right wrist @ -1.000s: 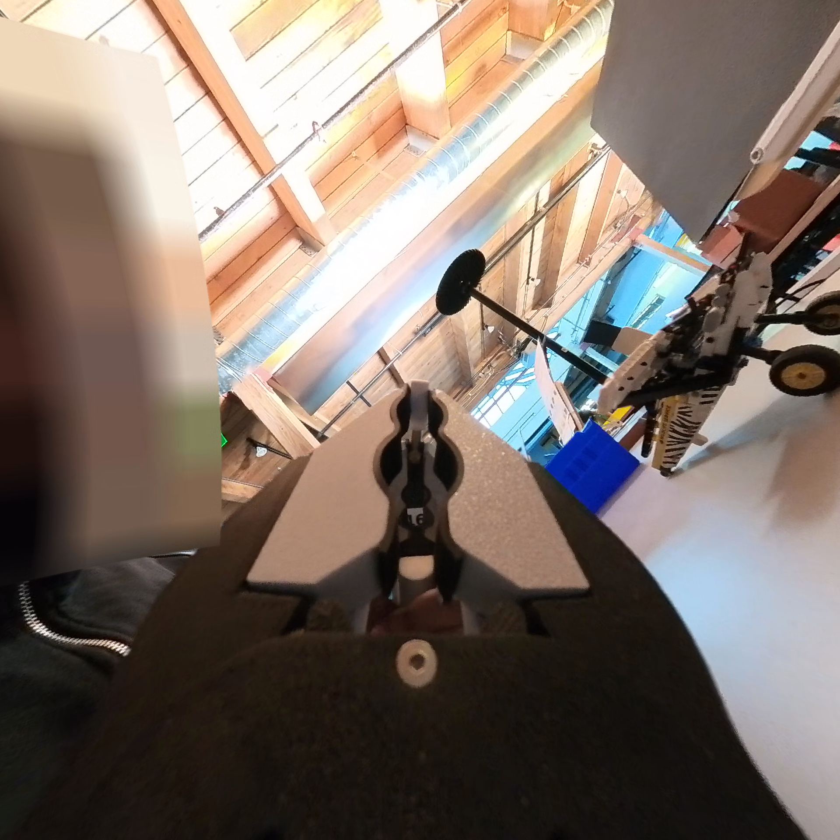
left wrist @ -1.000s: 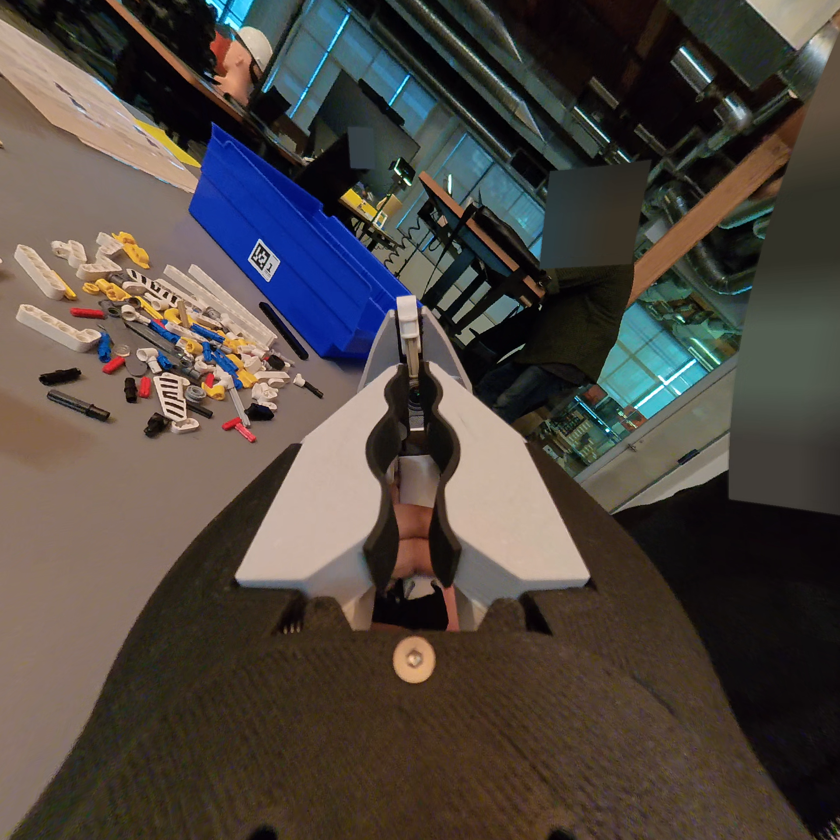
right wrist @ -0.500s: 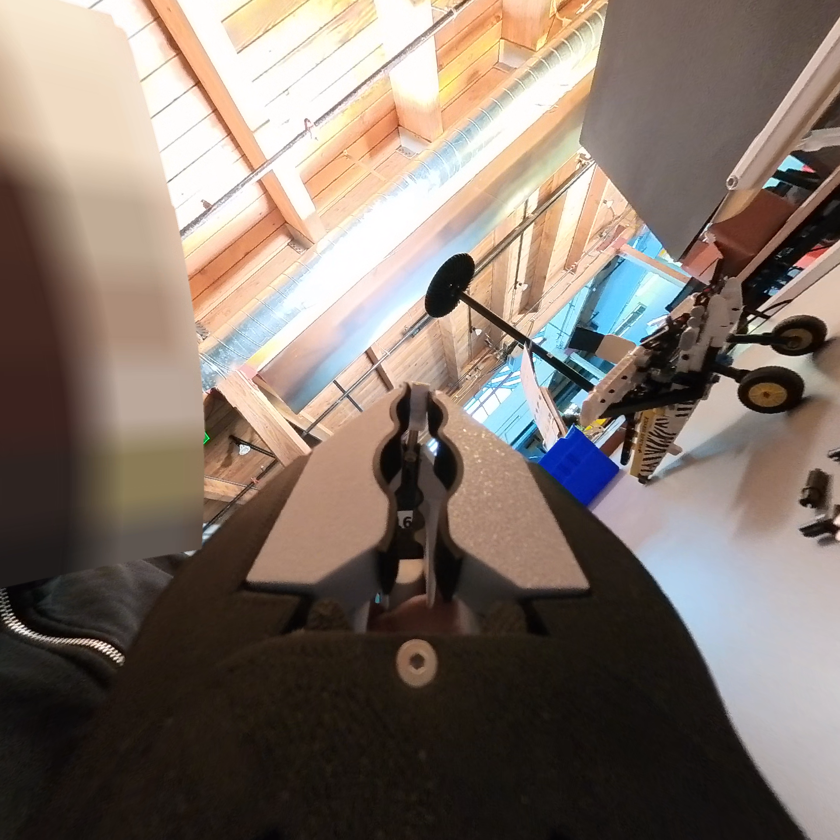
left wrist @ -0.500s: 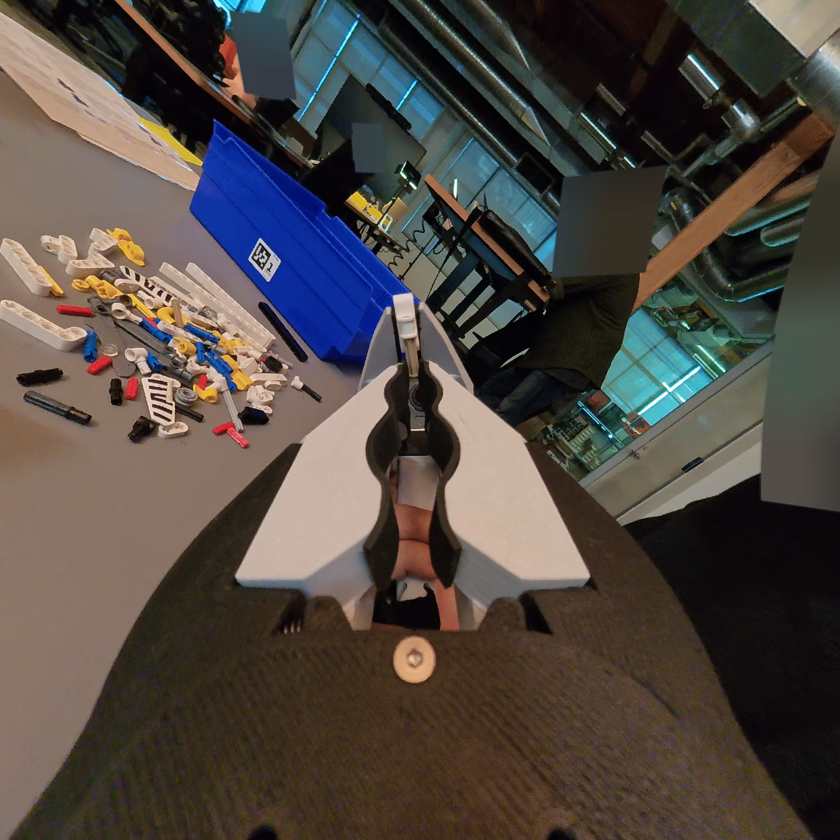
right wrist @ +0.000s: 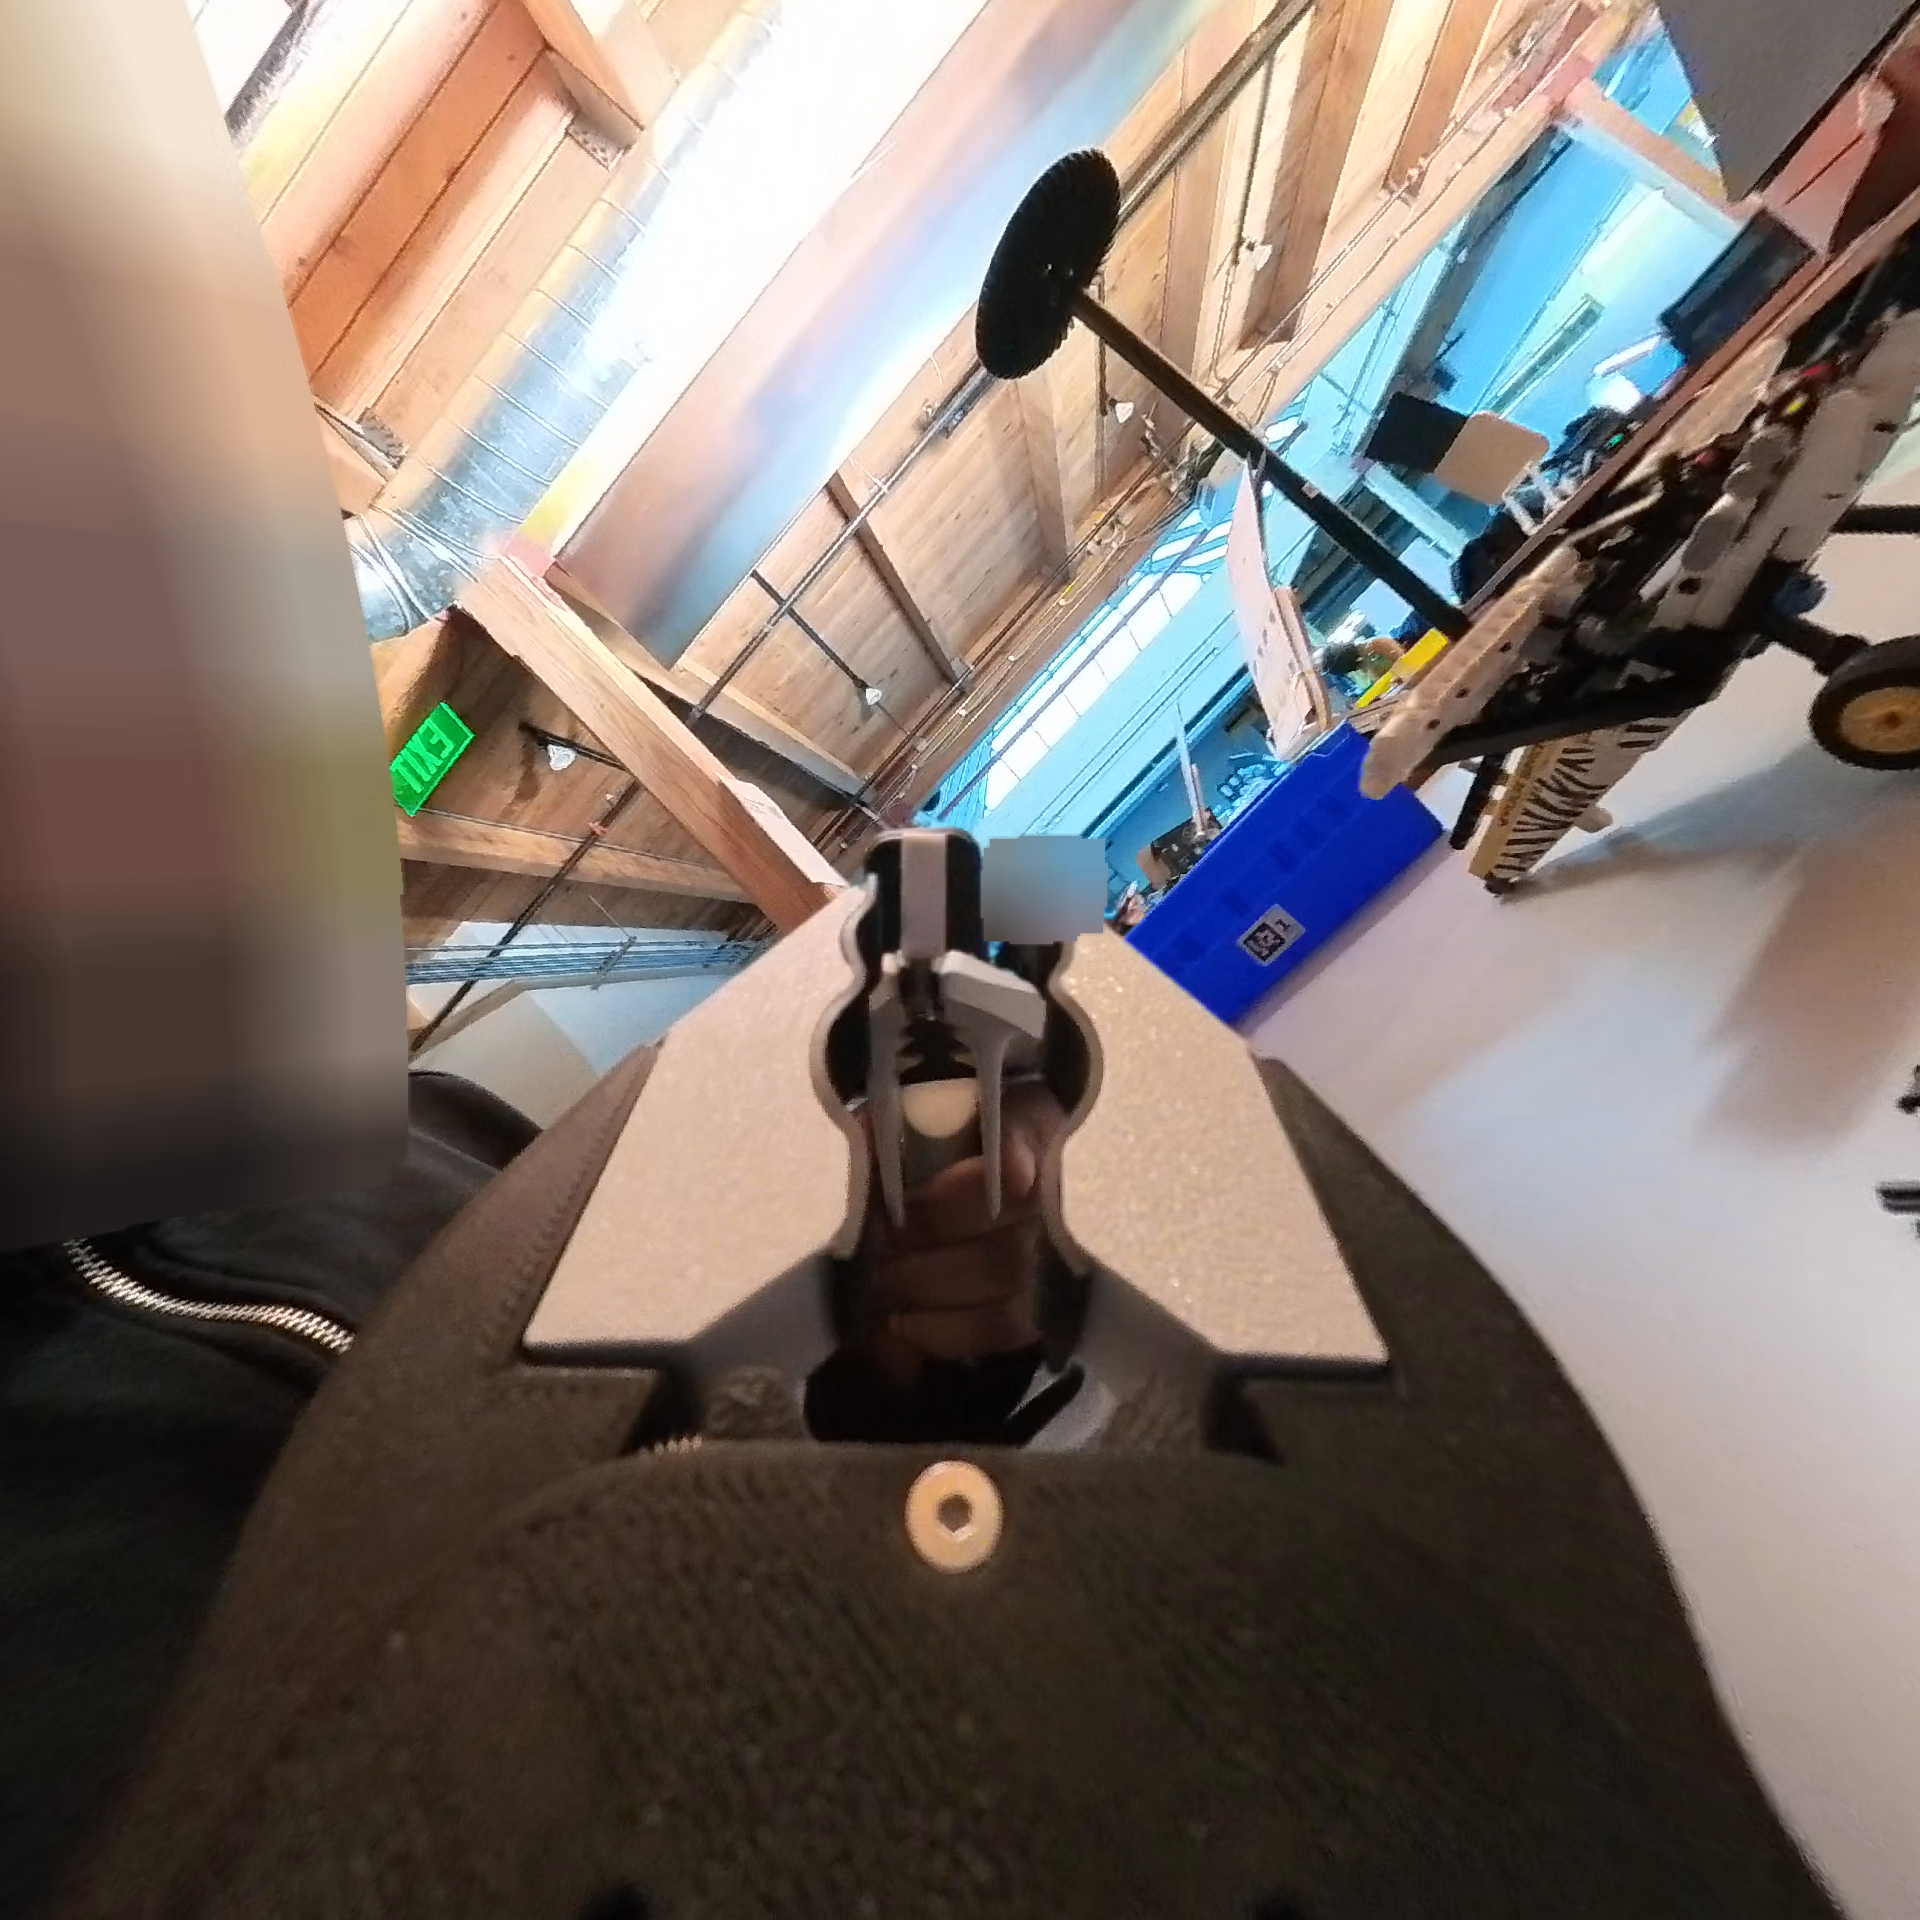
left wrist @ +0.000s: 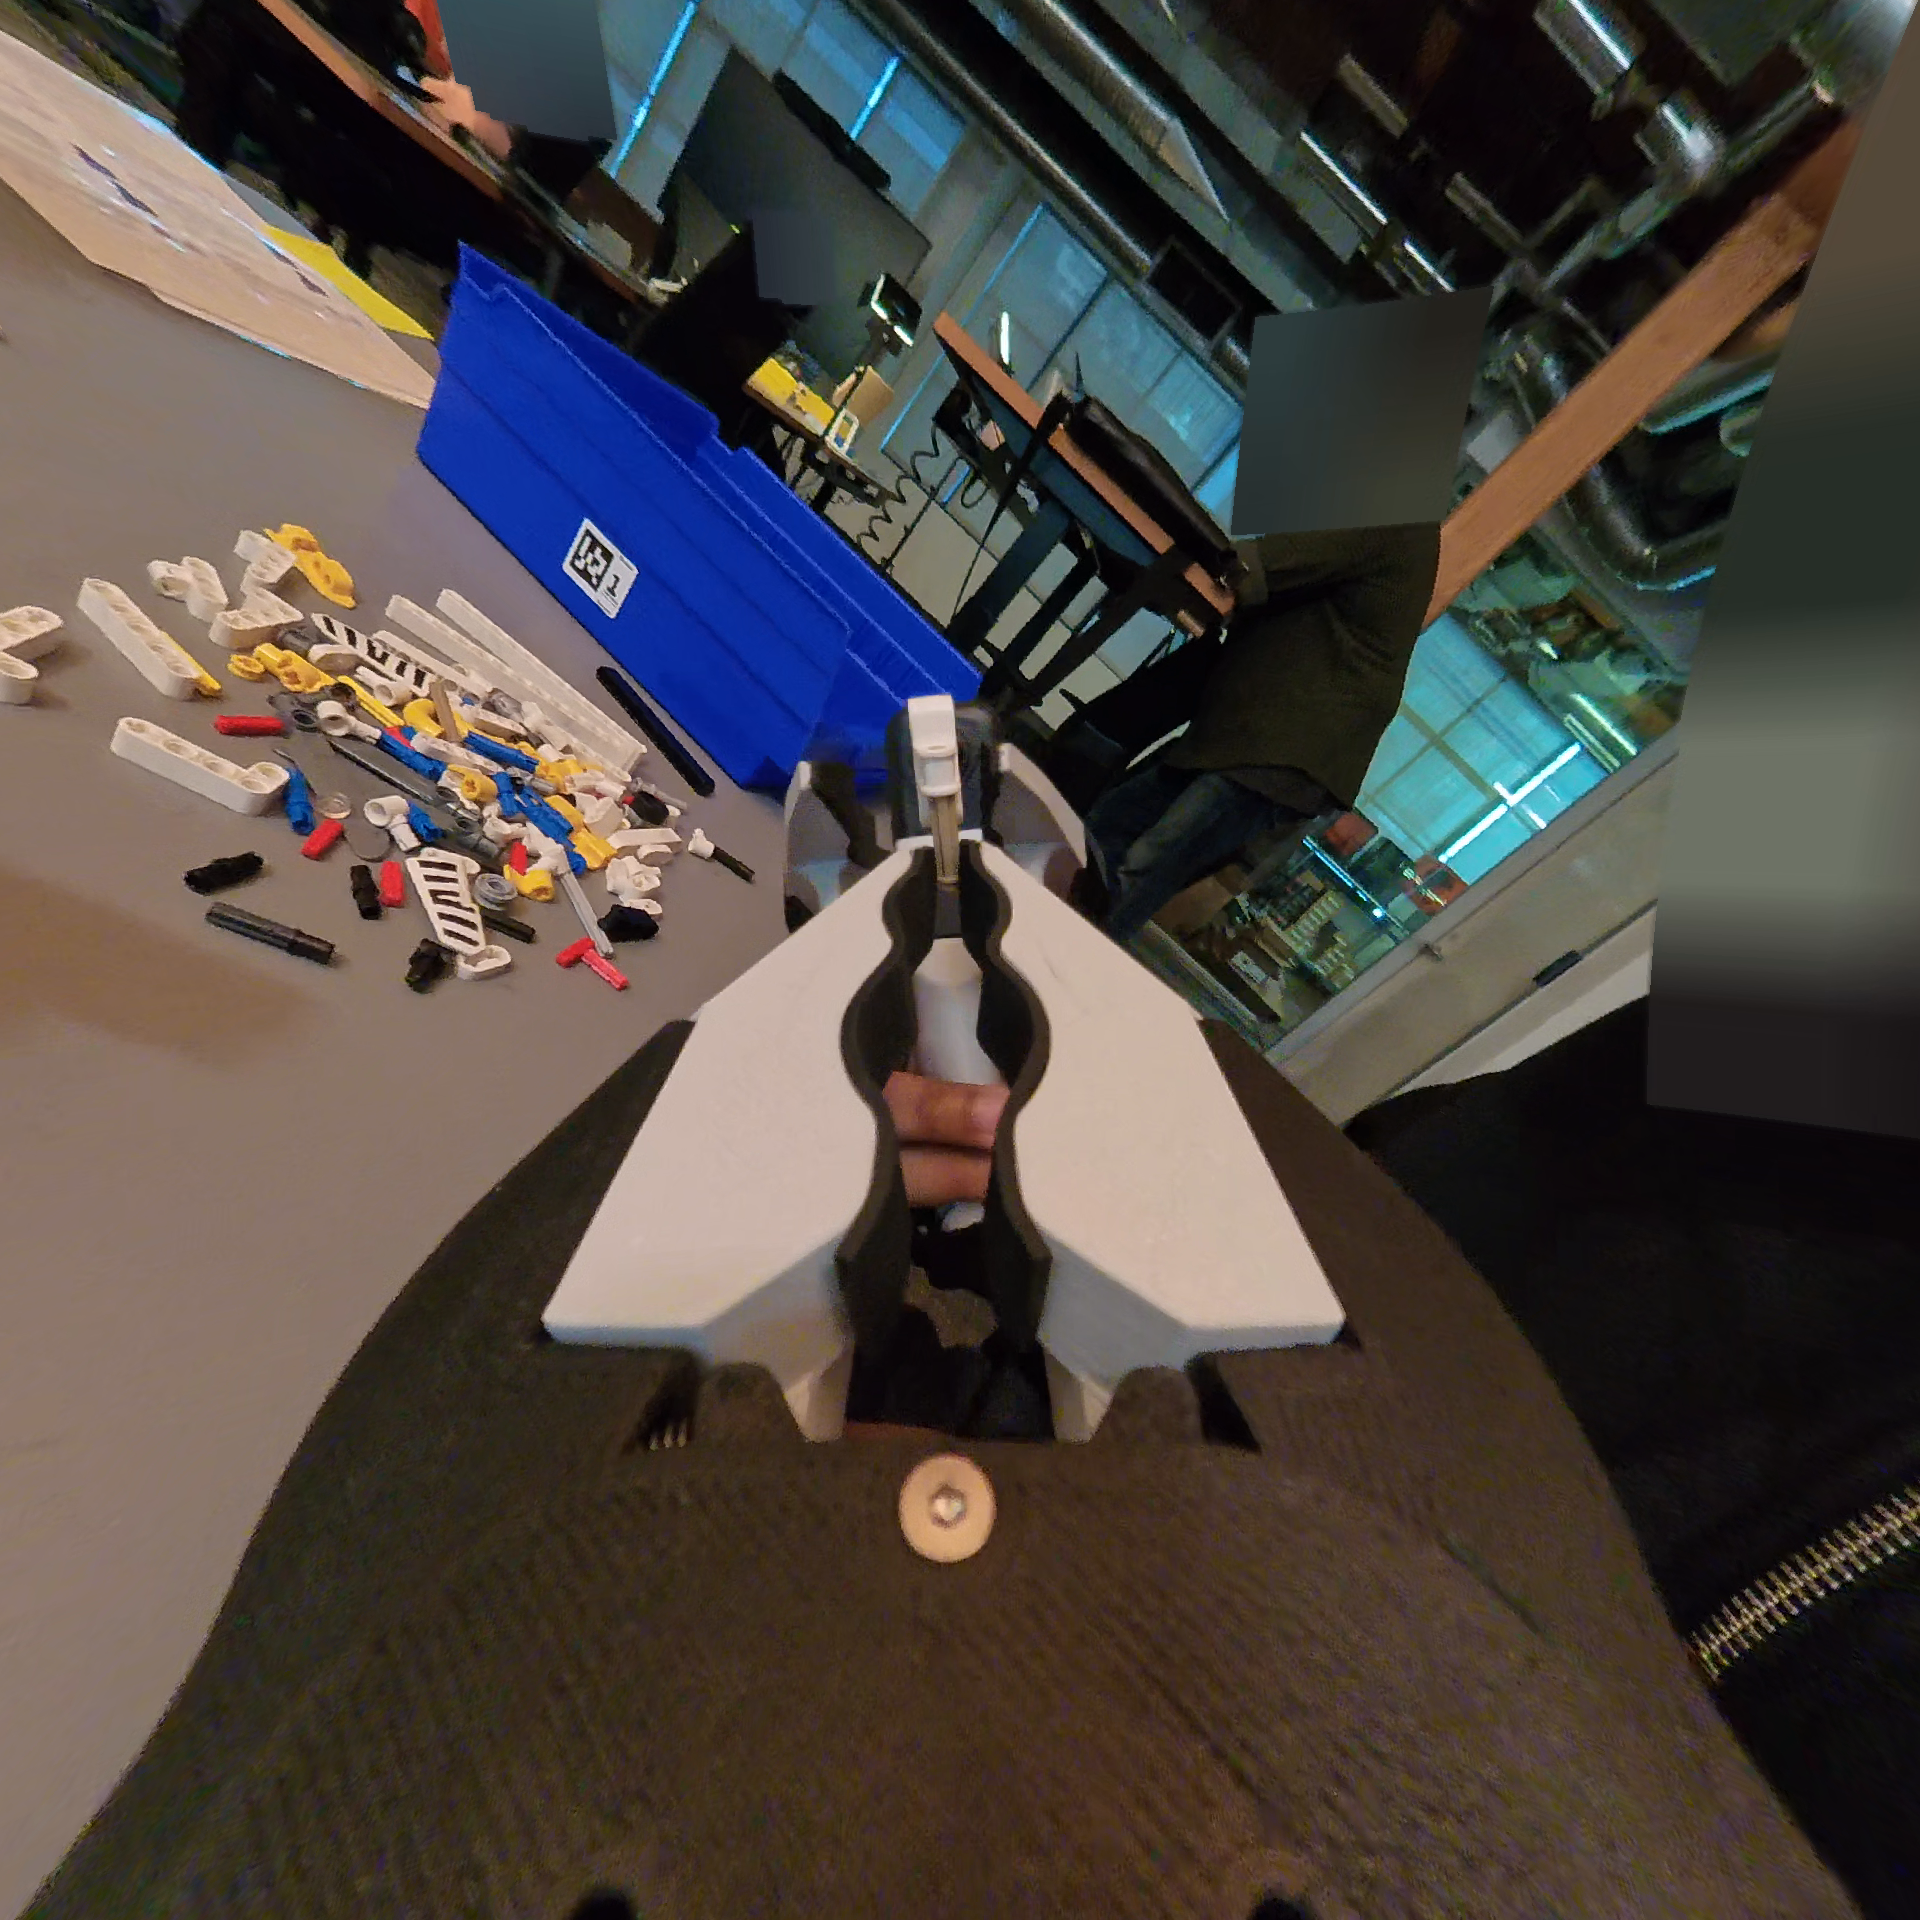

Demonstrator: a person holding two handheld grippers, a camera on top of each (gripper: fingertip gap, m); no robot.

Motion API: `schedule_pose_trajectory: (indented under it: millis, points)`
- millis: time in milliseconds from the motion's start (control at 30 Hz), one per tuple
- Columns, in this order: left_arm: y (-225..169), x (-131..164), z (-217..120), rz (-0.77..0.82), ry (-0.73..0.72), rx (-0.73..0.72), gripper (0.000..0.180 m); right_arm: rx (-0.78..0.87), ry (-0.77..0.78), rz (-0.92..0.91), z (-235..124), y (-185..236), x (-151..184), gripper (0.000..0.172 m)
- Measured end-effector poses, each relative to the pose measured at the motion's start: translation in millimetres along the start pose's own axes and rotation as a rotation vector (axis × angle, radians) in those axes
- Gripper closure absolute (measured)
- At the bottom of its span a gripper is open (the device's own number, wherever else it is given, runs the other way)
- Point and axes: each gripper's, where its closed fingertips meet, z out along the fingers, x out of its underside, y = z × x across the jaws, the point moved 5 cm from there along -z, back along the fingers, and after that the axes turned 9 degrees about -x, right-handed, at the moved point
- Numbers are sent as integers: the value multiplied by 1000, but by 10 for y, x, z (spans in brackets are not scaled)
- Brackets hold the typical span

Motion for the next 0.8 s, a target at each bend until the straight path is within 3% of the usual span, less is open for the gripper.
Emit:
schedule_pose_trajectory:
  millis: [100,300,800]
  points:
    - [-12,42,19,-10,29,12,175,-55,27,27,38,30,53,167]
    - [-10,74,44,-33,6,-13,173,8,-13,-45,29,50,30,167]
    - [-21,60,145,-93,-64,-30,172,36,-180,-5,2,31,-34,168]
